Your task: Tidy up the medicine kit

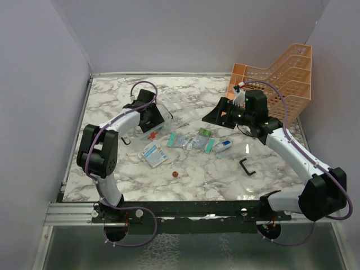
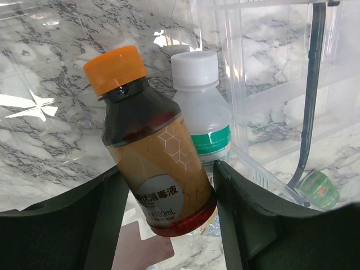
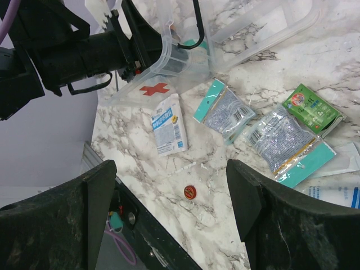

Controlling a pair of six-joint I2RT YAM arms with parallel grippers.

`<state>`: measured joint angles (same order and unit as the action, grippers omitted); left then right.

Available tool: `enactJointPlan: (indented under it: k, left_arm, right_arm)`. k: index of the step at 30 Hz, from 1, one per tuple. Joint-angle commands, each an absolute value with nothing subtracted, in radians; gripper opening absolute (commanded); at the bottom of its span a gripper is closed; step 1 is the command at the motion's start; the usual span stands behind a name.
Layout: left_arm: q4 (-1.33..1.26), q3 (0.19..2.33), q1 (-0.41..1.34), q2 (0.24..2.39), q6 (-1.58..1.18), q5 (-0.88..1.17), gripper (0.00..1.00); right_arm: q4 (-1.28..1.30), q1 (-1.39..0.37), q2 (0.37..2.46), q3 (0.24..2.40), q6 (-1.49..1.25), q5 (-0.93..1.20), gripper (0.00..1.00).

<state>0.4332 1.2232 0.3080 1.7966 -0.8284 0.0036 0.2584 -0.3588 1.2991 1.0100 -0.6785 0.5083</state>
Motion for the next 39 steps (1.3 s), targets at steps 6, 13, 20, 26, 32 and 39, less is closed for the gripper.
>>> enactJointPlan:
  k: [6, 13, 20, 26, 32, 39]
  left_arm:
    - [0.486, 1.23, 0.315, 1.802, -0.726, -0.003, 0.68]
    - [0.503, 1.248, 0.312, 1.761, -0.712, -0.017, 0.76]
    - [0.512, 1.264, 0.31, 1.728, -0.702, -0.11, 0.72]
    - [0.497, 1.262, 0.311, 1.749, -0.684, -0.148, 0.56]
    - [0.477, 1.242, 0.311, 1.78, -0.684, -0.107, 0.46]
    - [0.463, 1.2, 0.31, 1.776, -0.698, -0.055, 0.35]
  right_arm:
    - [0.211, -0.362, 1.269, 0.987, -0.697, 0.481, 0.79]
    - [0.2, -0.361, 1.272, 0.982, -0.713, 0.491, 0.79]
    - [0.199, -0.362, 1.267, 0.975, -0.722, 0.497, 0.79]
    - [0.196, -0.362, 1.261, 0.965, -0.729, 0.501, 0.79]
    - [0.198, -0.362, 1.26, 0.96, -0.736, 0.502, 0.78]
    - [0.228, -0.362, 1.265, 0.954, -0.724, 0.482, 0.73]
